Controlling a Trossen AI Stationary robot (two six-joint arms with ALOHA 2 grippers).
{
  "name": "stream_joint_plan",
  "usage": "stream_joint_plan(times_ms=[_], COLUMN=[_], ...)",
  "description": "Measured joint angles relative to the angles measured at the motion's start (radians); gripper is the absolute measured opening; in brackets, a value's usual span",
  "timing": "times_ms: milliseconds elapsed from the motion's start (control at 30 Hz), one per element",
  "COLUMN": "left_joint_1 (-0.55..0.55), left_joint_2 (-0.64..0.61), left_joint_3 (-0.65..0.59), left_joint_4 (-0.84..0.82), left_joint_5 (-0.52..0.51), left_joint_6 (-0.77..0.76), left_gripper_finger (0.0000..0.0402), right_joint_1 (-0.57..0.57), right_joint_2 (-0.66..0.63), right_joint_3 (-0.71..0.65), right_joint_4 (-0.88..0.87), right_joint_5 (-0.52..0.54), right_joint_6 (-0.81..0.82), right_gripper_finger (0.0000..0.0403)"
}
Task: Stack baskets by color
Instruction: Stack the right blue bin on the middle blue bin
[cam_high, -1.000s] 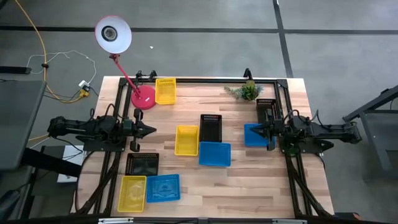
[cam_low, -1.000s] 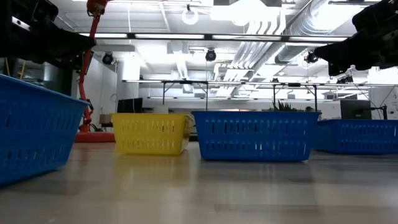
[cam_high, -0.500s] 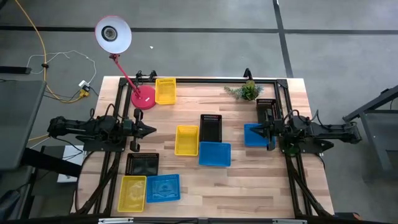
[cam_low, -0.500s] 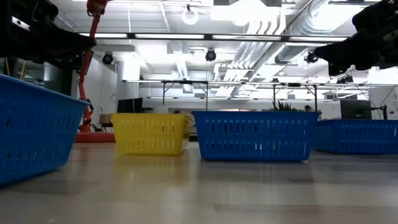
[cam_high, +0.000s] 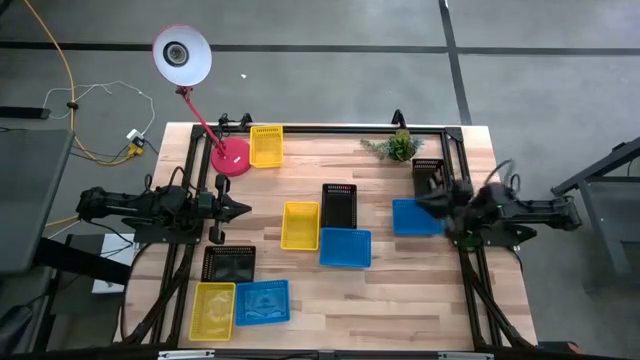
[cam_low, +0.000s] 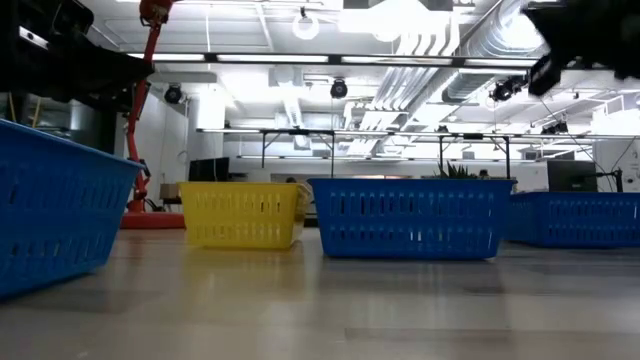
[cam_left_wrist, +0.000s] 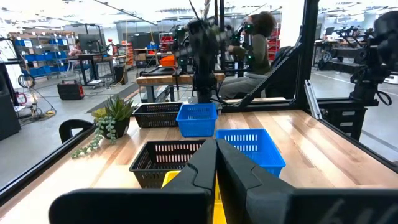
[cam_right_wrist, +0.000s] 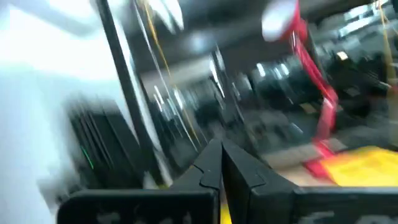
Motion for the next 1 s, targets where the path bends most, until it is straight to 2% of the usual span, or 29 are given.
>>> stream_joint_plan(times_ms=[100, 200, 333, 467, 633, 833, 1000], left_joint_1=[0.000, 0.000, 0.000, 0.000, 0.000, 0.000, 0.000], left_joint_2=[0.000, 0.000, 0.000, 0.000, 0.000, 0.000, 0.000], left_joint_3=[0.000, 0.000, 0.000, 0.000, 0.000, 0.000, 0.000], left_joint_4=[0.000, 0.000, 0.000, 0.000, 0.000, 0.000, 0.000], left_joint_5=[0.000, 0.000, 0.000, 0.000, 0.000, 0.000, 0.000], left_joint_6=[0.000, 0.000, 0.000, 0.000, 0.000, 0.000, 0.000], left_gripper_finger=[0.0001, 0.0001, 0.0001, 0.0001, 0.0001, 0.0001, 0.0001], right_joint_1=[0.000, 0.000, 0.000, 0.000, 0.000, 0.000, -0.006], right_joint_2=[0.000, 0.005, 0.061, 0.221, 0.478, 0.781, 0.990], right_joint_3=[0.000, 0.004, 0.117, 0.332, 0.616, 0.857, 0.940], right_joint_4=[0.227, 0.349, 0.260, -0.057, -0.572, -1.105, -1.394], right_joint_5=[0.113, 0.161, 0.142, 0.188, 0.281, 0.221, 0.175], right_joint_6=[0.069, 0.121, 0.153, 0.084, 0.123, 0.198, 0.103], right_gripper_finger=[0.0000, 0.0000, 0.0001, 0.0018, 0.0079, 0.0170, 0.0205])
